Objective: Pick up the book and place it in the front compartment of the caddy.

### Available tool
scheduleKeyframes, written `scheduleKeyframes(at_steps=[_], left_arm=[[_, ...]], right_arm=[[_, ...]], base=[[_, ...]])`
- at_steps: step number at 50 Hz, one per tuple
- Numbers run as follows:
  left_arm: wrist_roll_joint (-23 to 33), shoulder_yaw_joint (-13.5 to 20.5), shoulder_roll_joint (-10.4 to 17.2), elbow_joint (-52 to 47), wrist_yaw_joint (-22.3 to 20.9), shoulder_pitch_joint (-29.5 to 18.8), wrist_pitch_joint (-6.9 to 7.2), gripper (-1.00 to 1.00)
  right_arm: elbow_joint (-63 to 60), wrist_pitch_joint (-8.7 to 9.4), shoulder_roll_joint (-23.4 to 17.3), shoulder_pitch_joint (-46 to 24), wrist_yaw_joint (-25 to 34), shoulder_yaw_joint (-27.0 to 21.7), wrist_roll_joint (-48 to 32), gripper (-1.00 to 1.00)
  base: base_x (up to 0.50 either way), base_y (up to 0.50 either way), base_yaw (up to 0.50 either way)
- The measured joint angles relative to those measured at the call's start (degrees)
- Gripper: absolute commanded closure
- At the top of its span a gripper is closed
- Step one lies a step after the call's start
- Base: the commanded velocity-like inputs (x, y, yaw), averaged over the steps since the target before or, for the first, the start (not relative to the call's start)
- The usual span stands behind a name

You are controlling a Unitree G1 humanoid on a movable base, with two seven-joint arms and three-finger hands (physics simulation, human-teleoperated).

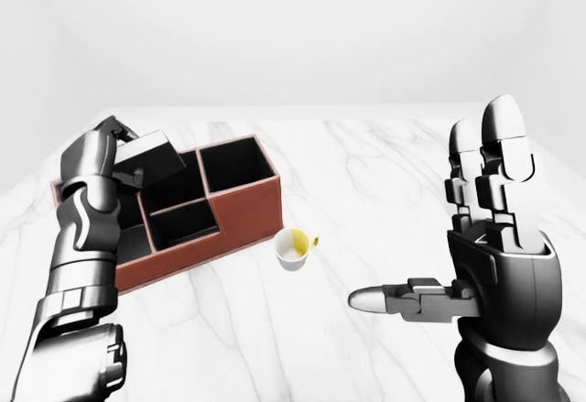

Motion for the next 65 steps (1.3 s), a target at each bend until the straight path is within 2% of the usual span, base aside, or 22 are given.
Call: scheduleKeyframes(at_steps=[13, 27, 65], left_arm=[[1.05, -0.67, -1.21, -1.96, -0.06, -0.94, 0.00, 0.98], [2.55, -1.38, -1.73, 0.41, 1.34, -1.12, 0.00, 0.98], [3.55, -4.36, -3.88, 13.41, 9.22, -3.82, 0.00, 0.98]], right_arm=[[0.00, 0.00, 0.01, 0.08, 0.02, -0.22, 0.14, -1.00], [0.00, 0.00, 0.05, 0.08, 0.00, -0.19, 0.11, -1.00], [0.00, 0.00, 0.06, 0.22, 0.05, -0.38, 0.26, -1.00]], base=[[0.00, 0.00, 0.00], [0.00, 0.00, 0.00], [0.00, 0.00, 0.00]])
